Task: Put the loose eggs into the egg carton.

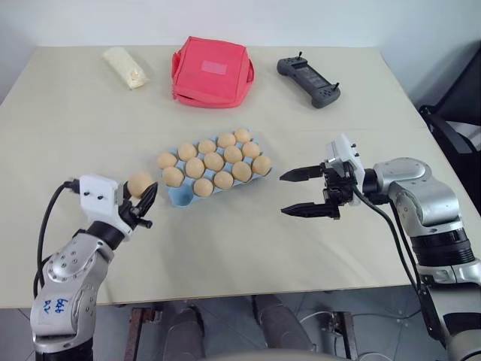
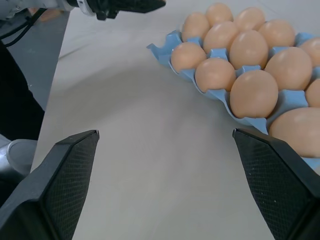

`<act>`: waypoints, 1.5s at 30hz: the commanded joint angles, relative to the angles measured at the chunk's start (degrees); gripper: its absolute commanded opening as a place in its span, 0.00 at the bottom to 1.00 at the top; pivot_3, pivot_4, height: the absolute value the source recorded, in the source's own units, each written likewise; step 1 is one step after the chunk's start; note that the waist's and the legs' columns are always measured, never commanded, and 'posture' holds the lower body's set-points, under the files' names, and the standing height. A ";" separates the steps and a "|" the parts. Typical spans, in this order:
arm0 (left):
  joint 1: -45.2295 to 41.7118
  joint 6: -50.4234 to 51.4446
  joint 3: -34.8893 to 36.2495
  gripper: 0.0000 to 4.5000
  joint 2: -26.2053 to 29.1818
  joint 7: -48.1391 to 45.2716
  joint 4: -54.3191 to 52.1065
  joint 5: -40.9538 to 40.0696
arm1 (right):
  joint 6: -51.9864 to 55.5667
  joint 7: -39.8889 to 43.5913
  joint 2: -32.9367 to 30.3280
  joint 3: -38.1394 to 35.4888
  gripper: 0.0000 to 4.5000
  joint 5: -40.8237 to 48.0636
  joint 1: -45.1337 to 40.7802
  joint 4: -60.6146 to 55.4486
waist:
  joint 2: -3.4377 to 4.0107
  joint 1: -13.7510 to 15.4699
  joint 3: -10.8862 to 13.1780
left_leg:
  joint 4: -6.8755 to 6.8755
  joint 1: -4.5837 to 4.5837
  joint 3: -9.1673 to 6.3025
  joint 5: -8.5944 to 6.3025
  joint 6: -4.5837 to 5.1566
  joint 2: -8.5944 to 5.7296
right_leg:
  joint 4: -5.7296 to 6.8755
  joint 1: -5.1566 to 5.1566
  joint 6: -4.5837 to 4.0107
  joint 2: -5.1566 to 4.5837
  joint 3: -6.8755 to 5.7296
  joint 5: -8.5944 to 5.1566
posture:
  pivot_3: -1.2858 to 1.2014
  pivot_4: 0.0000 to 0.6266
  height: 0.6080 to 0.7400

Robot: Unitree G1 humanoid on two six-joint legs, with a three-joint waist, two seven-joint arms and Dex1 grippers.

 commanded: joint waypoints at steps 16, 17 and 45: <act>-15.26 -2.90 -11.53 0.36 5.15 -14.67 19.47 1.88 | 2.66 -12.04 -2.85 -9.59 1.00 5.34 12.75 -15.41 | 0.01 0.82 0.00 | 0.02 -0.02 -0.02 0.00 0.00 0.00 | 0.02 0.01 0.04 0.00 -0.02 0.01 | 0.52 0.24 1.00; -15.48 -2.60 -11.75 0.36 5.25 -14.84 19.55 1.87 | 2.59 -12.36 -2.86 -9.67 1.00 5.36 12.83 -15.44 | 0.01 0.81 0.00 | 0.03 -0.01 -0.02 0.00 0.00 0.00 | 0.02 0.01 0.05 0.00 -0.02 0.01 | 0.52 0.24 1.00; -12.57 1.52 4.10 0.99 12.10 -20.07 12.28 -8.40 | 0.74 -11.99 -4.59 -9.49 1.00 5.32 12.02 -13.56 | 0.01 1.01 0.00 | 0.00 -0.02 -0.02 0.00 0.01 0.01 | 0.03 0.00 0.05 0.00 -0.03 0.01 | 0.52 0.24 1.00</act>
